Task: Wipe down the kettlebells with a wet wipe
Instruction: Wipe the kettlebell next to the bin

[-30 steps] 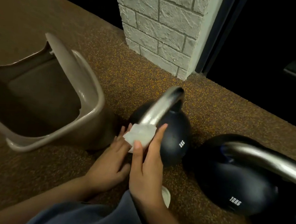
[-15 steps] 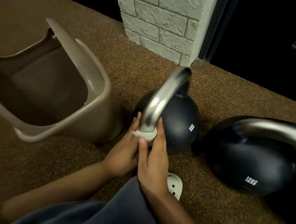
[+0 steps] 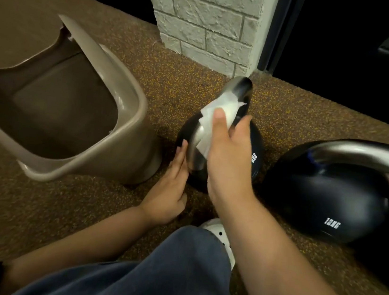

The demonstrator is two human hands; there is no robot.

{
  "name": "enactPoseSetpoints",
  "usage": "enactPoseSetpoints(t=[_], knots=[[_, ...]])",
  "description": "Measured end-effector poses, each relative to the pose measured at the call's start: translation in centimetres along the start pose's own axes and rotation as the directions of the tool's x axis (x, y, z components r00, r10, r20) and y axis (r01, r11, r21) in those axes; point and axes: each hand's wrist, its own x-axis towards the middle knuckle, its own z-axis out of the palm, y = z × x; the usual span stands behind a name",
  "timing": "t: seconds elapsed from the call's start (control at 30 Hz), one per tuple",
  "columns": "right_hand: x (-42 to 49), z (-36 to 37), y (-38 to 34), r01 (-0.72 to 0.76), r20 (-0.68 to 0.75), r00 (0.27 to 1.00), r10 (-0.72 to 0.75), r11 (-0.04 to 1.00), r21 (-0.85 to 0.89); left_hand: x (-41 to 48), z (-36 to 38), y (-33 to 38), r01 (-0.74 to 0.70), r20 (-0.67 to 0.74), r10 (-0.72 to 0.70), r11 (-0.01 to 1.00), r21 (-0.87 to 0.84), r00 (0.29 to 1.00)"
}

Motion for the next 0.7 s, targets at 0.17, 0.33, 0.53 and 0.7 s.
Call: enactPoseSetpoints(t=[0.17, 0.33, 0.53, 0.7], knots=[[3.2, 0.5, -2.3, 0.007, -0.004, 1.000, -0.007, 0.997, -0.071, 0.1, 0.0, 0.2, 0.010, 0.023, -0.010, 1.000, 0.009, 1.000], [6.8, 0.3, -4.1, 0.183, 0.071, 0.983, -0.169, 0.909, -0.375, 0.1, -0.2, 0.1, 0.018, 0.043, -0.019, 1.000, 0.023, 0.999], [11.2, -1.3, -4.1, 0.065, 0.108, 0.994, -0.033, 0.948, -0.312, 0.0, -0.7, 0.0, 0.047, 0.115, -0.049, 0.999, 0.023, 0.992], [7.7, 0.1, -2.7, 0.115, -0.085, 0.989, -0.120, 0.991, -0.065, 0.1, -1.0, 0.2, 0.067, 0.157, -0.076, 0.996, 0.059, 0.985]])
